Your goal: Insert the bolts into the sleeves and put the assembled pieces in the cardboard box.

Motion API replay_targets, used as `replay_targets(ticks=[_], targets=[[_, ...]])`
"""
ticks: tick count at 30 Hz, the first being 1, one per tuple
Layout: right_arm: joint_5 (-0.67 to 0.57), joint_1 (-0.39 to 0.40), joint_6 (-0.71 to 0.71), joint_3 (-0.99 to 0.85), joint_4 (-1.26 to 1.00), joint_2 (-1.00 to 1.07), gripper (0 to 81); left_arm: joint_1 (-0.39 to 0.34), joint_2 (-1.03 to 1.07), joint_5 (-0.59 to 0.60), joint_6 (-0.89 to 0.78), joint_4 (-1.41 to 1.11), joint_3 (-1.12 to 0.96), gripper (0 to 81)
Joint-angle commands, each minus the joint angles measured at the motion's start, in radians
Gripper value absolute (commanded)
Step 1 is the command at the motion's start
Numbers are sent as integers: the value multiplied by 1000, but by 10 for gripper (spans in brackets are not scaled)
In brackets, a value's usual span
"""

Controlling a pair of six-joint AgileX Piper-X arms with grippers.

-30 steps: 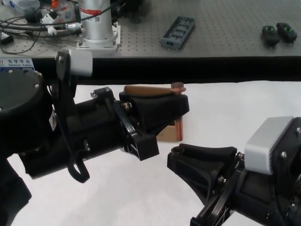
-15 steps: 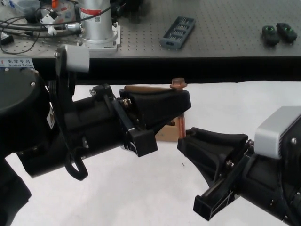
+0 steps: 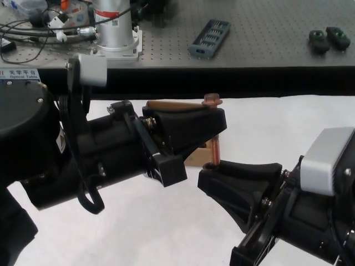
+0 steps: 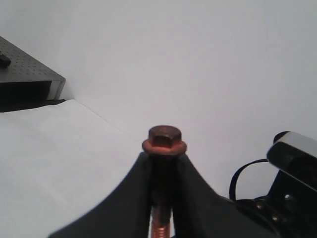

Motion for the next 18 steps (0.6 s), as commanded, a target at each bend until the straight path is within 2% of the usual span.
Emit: replay_targets(ticks=[1,5,18], targets=[[-7,-4,1,-8,-13,0,36,-3,-5,74,4,-55,-6,6],[11,-5,-43,-8,-18,0,36,-3,-5,74,4,-55,-6,6],[39,-5,-43,-8,-42,0,36,-3,-5,74,4,-48,-6,6]])
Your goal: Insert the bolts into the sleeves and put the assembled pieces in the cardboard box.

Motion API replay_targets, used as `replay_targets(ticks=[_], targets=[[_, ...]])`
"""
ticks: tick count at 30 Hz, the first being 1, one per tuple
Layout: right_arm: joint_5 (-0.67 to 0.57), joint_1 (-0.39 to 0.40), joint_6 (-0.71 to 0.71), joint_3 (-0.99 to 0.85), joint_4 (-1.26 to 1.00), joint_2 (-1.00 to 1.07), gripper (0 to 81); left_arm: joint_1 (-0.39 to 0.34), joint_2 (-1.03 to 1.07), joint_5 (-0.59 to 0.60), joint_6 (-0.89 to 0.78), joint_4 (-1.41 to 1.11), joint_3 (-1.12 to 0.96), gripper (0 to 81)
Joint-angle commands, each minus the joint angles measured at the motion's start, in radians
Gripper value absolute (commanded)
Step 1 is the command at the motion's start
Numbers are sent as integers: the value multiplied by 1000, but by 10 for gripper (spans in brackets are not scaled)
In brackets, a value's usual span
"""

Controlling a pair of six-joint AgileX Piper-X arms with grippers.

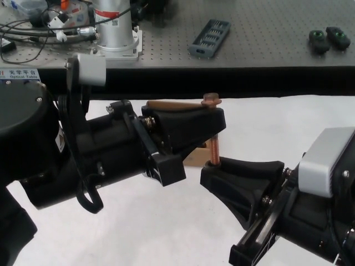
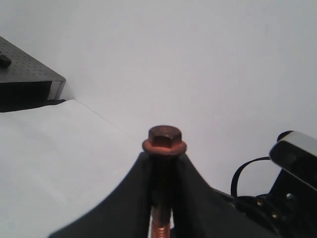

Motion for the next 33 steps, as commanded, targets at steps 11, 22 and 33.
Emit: replay_targets(ticks=[11,22,33], targets=[[5,-5,-8,-8,-75,0,36,-3,-5,72,4,-8,-6,6],[5,-5,-8,-8,-106,0,36,-3,-5,141,7,140,-6,6],[6,-5,-8,-8,-135,0,36,-3,-5,250,115,140,-6,4]])
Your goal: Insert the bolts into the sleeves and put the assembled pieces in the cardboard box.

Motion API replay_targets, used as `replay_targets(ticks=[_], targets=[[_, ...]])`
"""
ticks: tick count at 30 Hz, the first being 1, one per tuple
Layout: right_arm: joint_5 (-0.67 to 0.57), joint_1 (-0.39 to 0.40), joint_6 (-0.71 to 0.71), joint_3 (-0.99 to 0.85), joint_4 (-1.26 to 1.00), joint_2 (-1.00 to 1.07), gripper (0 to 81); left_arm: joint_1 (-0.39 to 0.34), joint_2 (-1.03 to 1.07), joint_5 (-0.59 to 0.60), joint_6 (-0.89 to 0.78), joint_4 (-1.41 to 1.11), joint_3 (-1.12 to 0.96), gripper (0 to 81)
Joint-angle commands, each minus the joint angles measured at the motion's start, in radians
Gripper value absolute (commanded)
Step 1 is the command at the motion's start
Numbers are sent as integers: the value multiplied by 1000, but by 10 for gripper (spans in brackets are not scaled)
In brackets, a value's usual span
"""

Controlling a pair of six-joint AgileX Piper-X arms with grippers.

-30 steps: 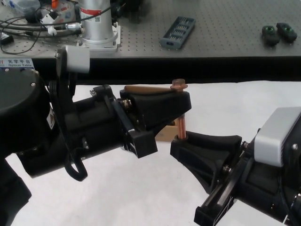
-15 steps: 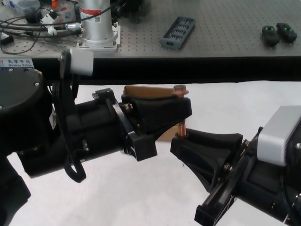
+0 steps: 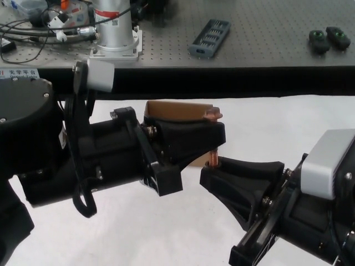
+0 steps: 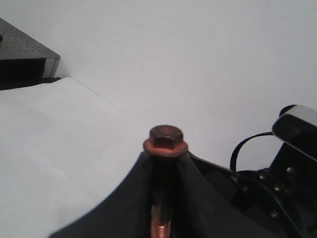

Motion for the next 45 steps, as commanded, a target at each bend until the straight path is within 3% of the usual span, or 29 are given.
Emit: replay_targets(ticks=[1,4,8,11,18,26,33,39,45], targets=[[21,-5,-14,-17,-93,-8,36,-9,-2,185,55,23,5,3],[49,-5,-14,-17,-93,-8,36,-11,-2,214,52,-18,5,79],[53,-5,-14,-17,-93,-8,36,-11,-2,223,52,-55,5,288],[53,-5,-14,-17,-93,-8,36,-11,-2,212,52,-31,5,378],[52,-15,-14,-17,-93,-8,36,-11,-2,157,62,-61,5,339],[0,-80,-14,-33,-91,-8,36,-9,-5,-63,209,-71,5,339],[-18,-106,-14,-41,-68,-8,36,-9,-5,-123,261,-67,5,339],[-31,-183,-14,-101,180,-2,36,4,-5,-447,265,85,5,339],[-130,-306,-16,-230,380,77,36,41,-5,-458,265,195,5,339]])
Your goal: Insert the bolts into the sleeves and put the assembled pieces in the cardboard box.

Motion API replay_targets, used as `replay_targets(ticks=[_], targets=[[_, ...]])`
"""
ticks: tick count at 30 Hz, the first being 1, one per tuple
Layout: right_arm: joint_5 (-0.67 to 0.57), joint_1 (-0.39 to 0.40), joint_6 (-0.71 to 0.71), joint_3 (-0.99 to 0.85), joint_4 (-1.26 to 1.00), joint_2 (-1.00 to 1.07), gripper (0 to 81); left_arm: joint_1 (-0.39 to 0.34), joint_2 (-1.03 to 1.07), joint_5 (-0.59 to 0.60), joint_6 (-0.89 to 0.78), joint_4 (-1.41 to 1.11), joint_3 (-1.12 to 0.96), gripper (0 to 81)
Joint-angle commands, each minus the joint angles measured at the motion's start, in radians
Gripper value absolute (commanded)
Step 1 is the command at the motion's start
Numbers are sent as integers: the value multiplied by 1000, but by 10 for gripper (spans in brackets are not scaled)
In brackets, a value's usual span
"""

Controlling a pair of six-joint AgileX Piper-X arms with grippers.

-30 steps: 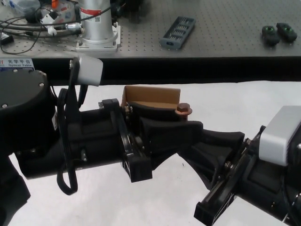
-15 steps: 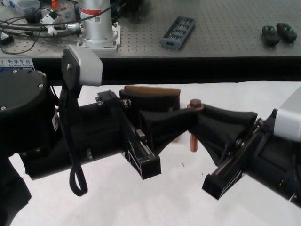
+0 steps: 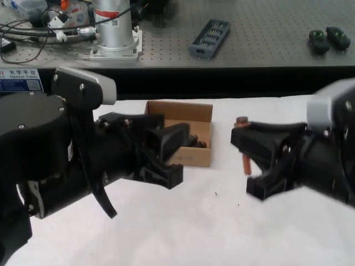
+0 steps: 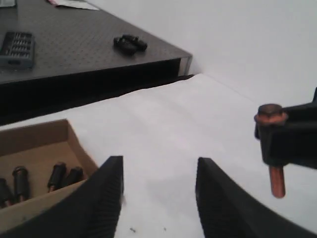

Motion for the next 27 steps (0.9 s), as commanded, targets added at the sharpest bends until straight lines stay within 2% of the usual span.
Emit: replay_targets(ticks=[1,7,10,14,17,22,27], targets=[[-50,-39,-8,-53,52,33,36,15,-5,-12,11,24,-3,339],[-172,-116,-8,-217,130,215,36,60,-5,-15,41,90,-3,339],[-178,-131,-8,-306,130,320,36,83,-5,-55,41,161,-3,339],[-199,-135,-8,-443,177,471,36,98,-5,-130,62,274,-3,339],[-200,-135,-35,-552,244,574,36,98,-5,-139,85,322,-3,339],[-200,-135,-74,-724,320,735,36,98,-5,-198,120,335,-3,339],[-200,-135,-74,-878,366,873,36,133,-5,-220,120,333,-3,339]])
